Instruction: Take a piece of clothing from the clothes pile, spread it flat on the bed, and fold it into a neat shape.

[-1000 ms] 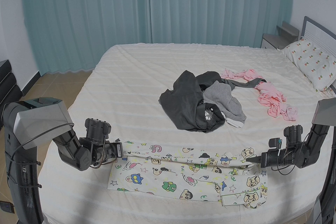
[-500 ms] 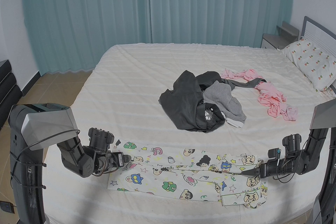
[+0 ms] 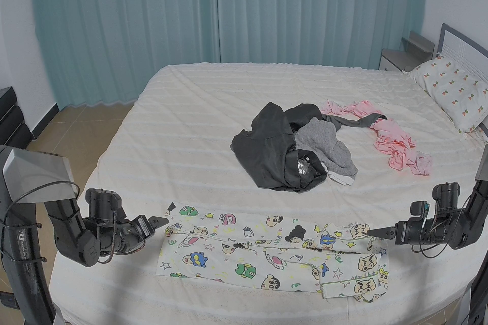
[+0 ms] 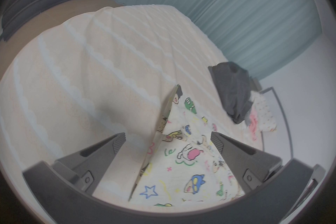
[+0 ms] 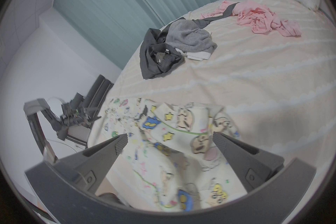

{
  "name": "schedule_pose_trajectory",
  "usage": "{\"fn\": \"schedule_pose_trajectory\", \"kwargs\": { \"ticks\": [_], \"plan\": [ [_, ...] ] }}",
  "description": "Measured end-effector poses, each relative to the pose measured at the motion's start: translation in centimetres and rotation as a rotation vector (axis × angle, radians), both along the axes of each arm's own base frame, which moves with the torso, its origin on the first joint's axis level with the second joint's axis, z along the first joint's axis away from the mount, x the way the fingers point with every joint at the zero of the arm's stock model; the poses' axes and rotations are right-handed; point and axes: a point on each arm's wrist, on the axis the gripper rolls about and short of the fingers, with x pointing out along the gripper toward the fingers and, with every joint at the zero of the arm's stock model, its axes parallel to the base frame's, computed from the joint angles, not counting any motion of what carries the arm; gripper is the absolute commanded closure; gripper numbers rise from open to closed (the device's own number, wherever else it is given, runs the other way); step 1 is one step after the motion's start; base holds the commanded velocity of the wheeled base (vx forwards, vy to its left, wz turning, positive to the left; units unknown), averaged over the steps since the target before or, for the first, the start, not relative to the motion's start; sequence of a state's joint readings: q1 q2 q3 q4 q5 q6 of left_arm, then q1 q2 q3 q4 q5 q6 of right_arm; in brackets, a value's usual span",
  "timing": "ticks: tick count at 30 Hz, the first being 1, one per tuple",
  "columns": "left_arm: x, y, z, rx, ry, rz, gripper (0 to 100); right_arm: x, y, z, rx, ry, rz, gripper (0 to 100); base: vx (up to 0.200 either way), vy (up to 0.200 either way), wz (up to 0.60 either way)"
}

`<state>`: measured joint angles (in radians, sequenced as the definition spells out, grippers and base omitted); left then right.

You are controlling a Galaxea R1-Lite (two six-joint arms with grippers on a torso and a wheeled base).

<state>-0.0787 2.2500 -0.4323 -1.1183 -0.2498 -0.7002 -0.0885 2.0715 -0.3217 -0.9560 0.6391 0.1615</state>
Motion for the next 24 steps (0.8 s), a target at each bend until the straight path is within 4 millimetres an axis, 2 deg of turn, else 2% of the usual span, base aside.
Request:
{"fn": "schedule_pose_trajectory", "kwargs": {
  "ticks": [5,10,18,24],
  "plan": [
    [-0.7,0.6,0.8,-0.077,-0.057,0.03,0,0.9,3.6,1.2,0.113,0.017,0.006,0,0.0,0.0,0.0],
    [-1.2,0.8,0.9,-0.104,-0.068,0.043,0,2.1,5.6,0.2,0.107,-0.025,-0.007,0,0.0,0.0,0.0],
    [-1.4,0.9,0.9,-0.134,-0.066,0.092,0,3.0,6.3,-3.8,-0.011,0.02,-0.143,0,0.0,0.0,0.0],
    [-1.4,0.9,0.9,-0.125,-0.065,0.113,0,2.9,5.4,-5.7,-0.057,0.07,-0.211,0,0.0,0.0,0.0]
  ]
}}
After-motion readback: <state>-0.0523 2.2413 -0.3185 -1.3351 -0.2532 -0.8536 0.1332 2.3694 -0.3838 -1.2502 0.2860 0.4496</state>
